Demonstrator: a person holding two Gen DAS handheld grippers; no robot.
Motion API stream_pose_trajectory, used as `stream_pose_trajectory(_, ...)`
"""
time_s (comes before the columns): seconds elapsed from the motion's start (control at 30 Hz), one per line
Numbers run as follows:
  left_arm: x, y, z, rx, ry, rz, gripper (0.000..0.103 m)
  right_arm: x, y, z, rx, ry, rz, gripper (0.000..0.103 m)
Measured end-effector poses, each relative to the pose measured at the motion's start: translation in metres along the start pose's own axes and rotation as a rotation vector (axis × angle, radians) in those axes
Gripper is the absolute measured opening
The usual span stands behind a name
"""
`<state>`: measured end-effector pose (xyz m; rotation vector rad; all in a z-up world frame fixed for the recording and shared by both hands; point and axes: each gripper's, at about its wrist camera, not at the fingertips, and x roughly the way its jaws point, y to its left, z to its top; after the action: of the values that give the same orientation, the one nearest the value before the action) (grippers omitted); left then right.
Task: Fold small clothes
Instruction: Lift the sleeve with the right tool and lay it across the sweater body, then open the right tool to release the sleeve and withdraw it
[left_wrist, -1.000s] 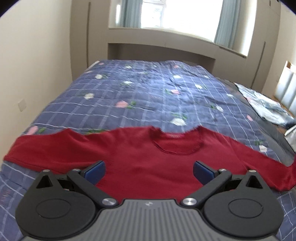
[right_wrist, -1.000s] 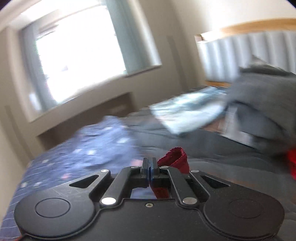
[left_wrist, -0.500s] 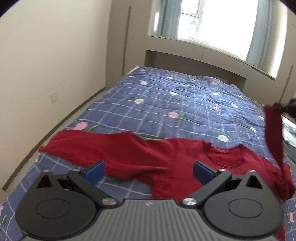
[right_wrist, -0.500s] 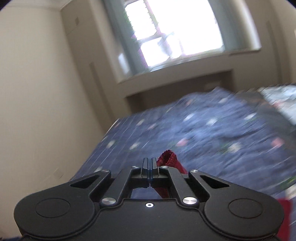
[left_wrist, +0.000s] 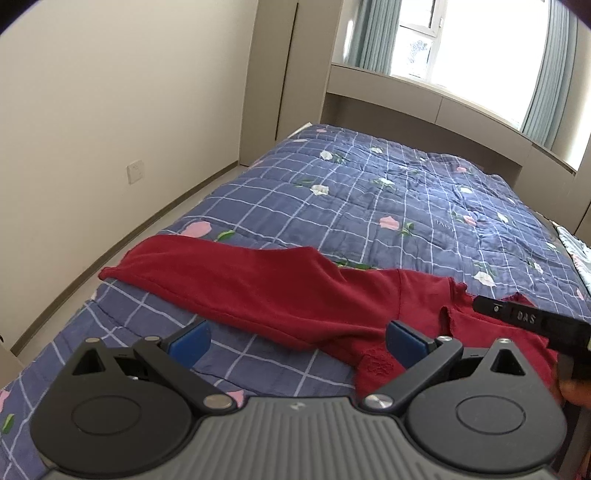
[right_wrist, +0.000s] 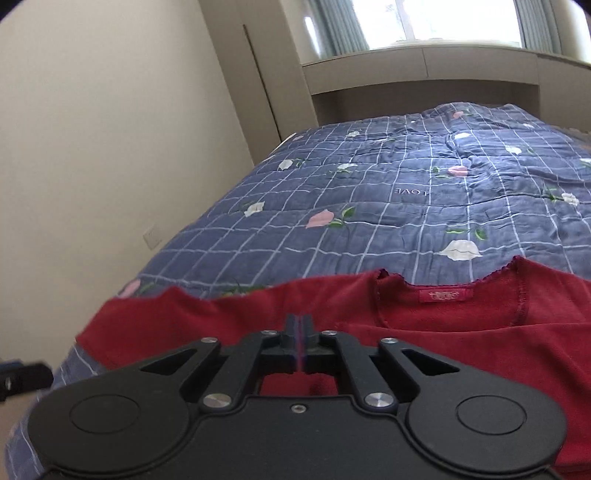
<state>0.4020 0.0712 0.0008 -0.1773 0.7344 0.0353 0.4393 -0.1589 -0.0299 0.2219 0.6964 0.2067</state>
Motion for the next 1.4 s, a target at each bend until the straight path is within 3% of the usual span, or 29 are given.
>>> stream_pose_trajectory(0.07, 0.006, -0.006, -0.002, 0.008, 0.007, -0.029, 0.103, -0.008, -0.01, -0.003, -0.017, -0.005, 0.004, 0.029)
stream_pose_trajectory(0.2, 0.02, -0.032, -0.004, 0.05, 0.022, -0.105, 0.103, -0.033, -0.045, -0.009, -0.082, -0.042, -0.019, 0.075)
stream_pose_trajectory(0.23, 0.025, -0.042, -0.005, 0.068, 0.025, -0.124, 0.103, -0.043, -0.055, -0.011, -0.104, -0.058, -0.031, 0.083)
stream_pose_trajectory(0.4, 0.056, -0.095, -0.012, 0.153, 0.035, -0.192, 0.103, -0.084, -0.112, -0.018, -0.17, -0.111, -0.152, 0.1)
stream_pose_trajectory(0.53, 0.082, -0.127, -0.017, 0.18, 0.043, -0.192, 0.103, -0.104, -0.16, -0.024, -0.19, -0.137, -0.271, 0.102)
stream_pose_trajectory(0.63, 0.097, -0.147, -0.022, 0.22, 0.027, -0.169, 0.103, -0.112, -0.2, -0.026, -0.128, -0.141, -0.33, 0.102)
stream_pose_trajectory(0.8, 0.121, -0.17, -0.032, 0.291, 0.034, -0.06, 0.103, -0.112, -0.263, -0.031, 0.05, -0.156, -0.426, 0.101)
stream_pose_trajectory(0.9, 0.131, -0.173, -0.038, 0.301, 0.065, -0.01, 0.103, -0.099, -0.287, -0.034, 0.105, -0.118, -0.521, 0.099)
stream_pose_trajectory(1.13, 0.143, -0.162, -0.043, 0.23, 0.115, -0.012, 0.103, -0.07, -0.305, -0.049, 0.064, -0.037, -0.628, 0.096)
stream_pose_trajectory(1.3, 0.139, -0.162, -0.042, 0.234, 0.116, -0.015, 0.103, -0.082, -0.298, -0.048, 0.047, -0.05, -0.618, 0.096)
stream_pose_trajectory(1.4, 0.135, -0.16, -0.041, 0.234, 0.112, -0.027, 0.103, -0.111, -0.28, -0.053, 0.006, -0.076, -0.557, 0.098)
